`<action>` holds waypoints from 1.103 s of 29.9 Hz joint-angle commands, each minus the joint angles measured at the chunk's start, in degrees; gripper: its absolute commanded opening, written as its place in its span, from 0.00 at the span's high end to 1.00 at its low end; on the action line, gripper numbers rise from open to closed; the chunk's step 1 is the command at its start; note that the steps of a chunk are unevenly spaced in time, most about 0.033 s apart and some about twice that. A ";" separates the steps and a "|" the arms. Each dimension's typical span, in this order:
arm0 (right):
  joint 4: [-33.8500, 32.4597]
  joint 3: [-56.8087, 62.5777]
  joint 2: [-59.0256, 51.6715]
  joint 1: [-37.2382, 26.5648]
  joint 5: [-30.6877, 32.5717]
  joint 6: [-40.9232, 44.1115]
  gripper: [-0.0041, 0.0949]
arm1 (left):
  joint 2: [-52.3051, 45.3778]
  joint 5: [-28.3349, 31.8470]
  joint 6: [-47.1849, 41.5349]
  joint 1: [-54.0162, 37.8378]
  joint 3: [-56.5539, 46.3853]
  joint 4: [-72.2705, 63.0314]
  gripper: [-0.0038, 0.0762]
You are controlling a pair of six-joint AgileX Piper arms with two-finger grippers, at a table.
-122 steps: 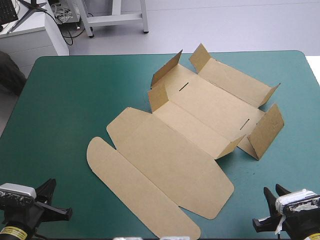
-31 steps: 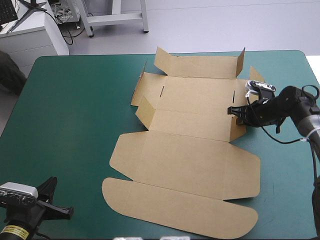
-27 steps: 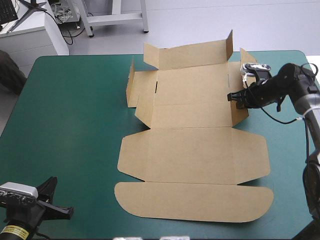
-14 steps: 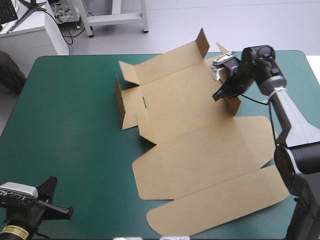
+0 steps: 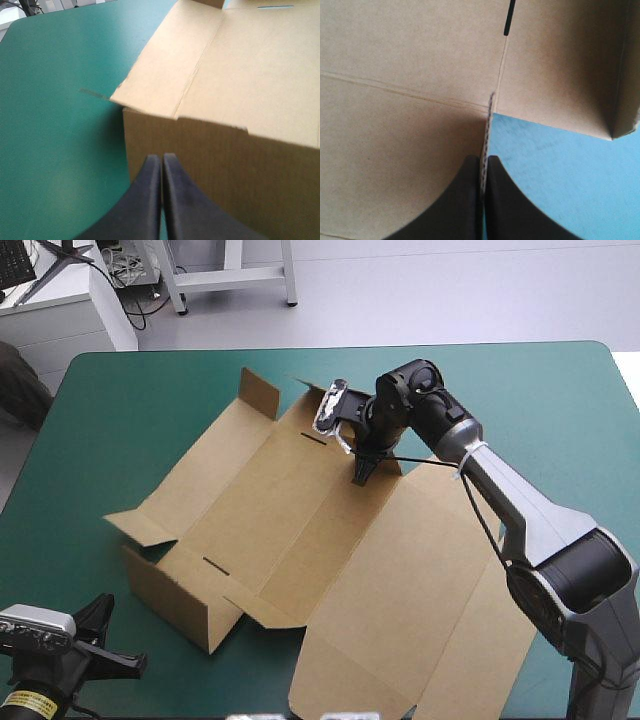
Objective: Fold the box
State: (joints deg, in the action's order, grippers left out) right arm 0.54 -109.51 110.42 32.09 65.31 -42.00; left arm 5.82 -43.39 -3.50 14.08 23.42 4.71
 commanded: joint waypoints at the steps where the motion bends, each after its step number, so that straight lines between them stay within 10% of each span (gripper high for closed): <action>1: 6.16 -1.99 -2.98 1.69 -1.72 -9.24 0.96 | 0.83 4.44 -0.20 0.05 1.36 0.35 0.96; 22: 5.87 -1.99 7.05 3.14 -5.41 -19.91 0.97 | 0.83 4.44 -0.09 0.05 1.36 0.20 0.96; 33: 2.65 -14.11 6.95 3.14 6.20 -14.33 0.48 | 0.83 4.44 -0.09 0.05 1.36 0.20 0.96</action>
State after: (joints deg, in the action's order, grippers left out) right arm 3.12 -117.45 121.39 35.33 69.14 -59.13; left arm 5.82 -43.27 -3.48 14.08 23.42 4.71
